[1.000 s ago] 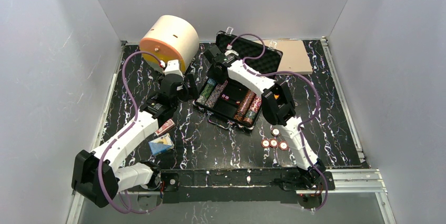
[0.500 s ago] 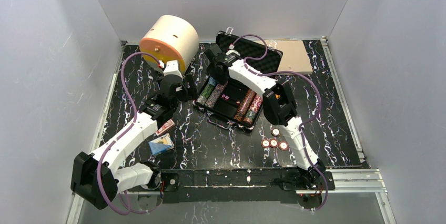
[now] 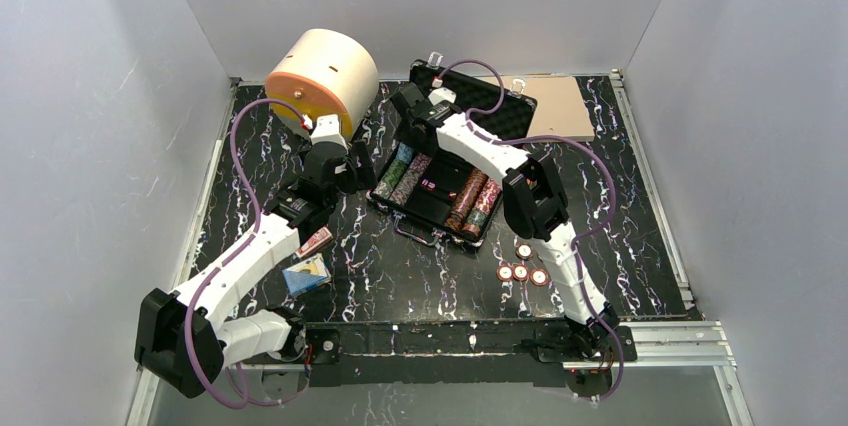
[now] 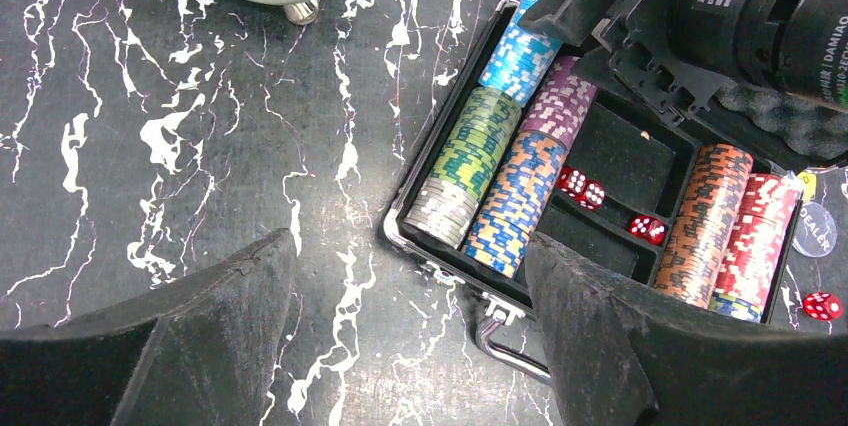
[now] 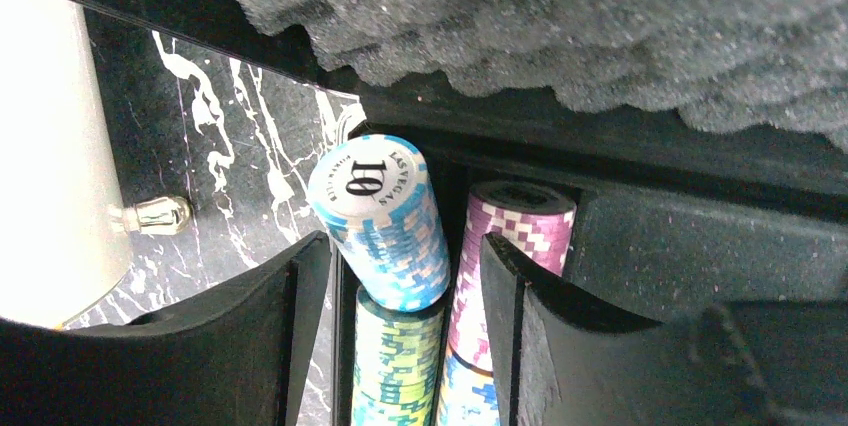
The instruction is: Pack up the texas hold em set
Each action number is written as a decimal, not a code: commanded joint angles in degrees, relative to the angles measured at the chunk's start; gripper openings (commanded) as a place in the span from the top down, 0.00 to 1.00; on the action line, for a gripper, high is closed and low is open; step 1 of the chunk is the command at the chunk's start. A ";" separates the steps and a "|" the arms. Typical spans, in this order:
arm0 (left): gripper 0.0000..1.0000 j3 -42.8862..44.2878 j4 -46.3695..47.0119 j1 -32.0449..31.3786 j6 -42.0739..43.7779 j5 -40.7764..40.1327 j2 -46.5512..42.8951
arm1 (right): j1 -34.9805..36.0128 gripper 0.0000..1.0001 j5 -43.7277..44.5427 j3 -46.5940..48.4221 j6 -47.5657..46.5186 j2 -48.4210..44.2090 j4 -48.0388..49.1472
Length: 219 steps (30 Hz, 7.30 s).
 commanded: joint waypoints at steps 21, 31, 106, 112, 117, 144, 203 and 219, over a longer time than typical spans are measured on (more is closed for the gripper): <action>0.17 2.31 -0.50 0.06 1.33 -1.83 1.58 | 1.62 0.66 5.15 -1.24 -17.11 0.16 11.65; 0.16 4.20 -0.60 0.06 1.34 -1.57 3.23 | 2.83 0.72 6.72 -9.72 -23.57 -10.11 23.90; 0.15 1.49 0.46 0.06 1.78 -2.72 0.36 | -4.56 0.85 -13.30 -36.38 9.39 -26.18 18.09; 0.15 0.65 0.42 0.06 1.58 -3.05 -0.21 | -5.07 0.85 -14.79 -38.52 11.07 -25.52 22.49; 0.15 0.15 0.55 0.06 1.85 -3.83 -0.76 | -5.97 0.84 -16.10 -42.67 12.41 -25.93 24.55; 0.15 8.80 8.62 -0.17 2.95 18.45 17.43 | -8.05 0.83 -13.56 -52.70 -2.06 -41.90 29.80; 0.86 58.22 -27.76 -4.60 22.84 12.01 66.03 | -9.34 0.77 -7.60 -63.92 -20.06 -57.63 25.68; 0.92 57.50 -22.96 -4.60 23.63 13.31 55.86 | -9.25 0.77 -7.24 -64.94 -18.75 -58.84 26.02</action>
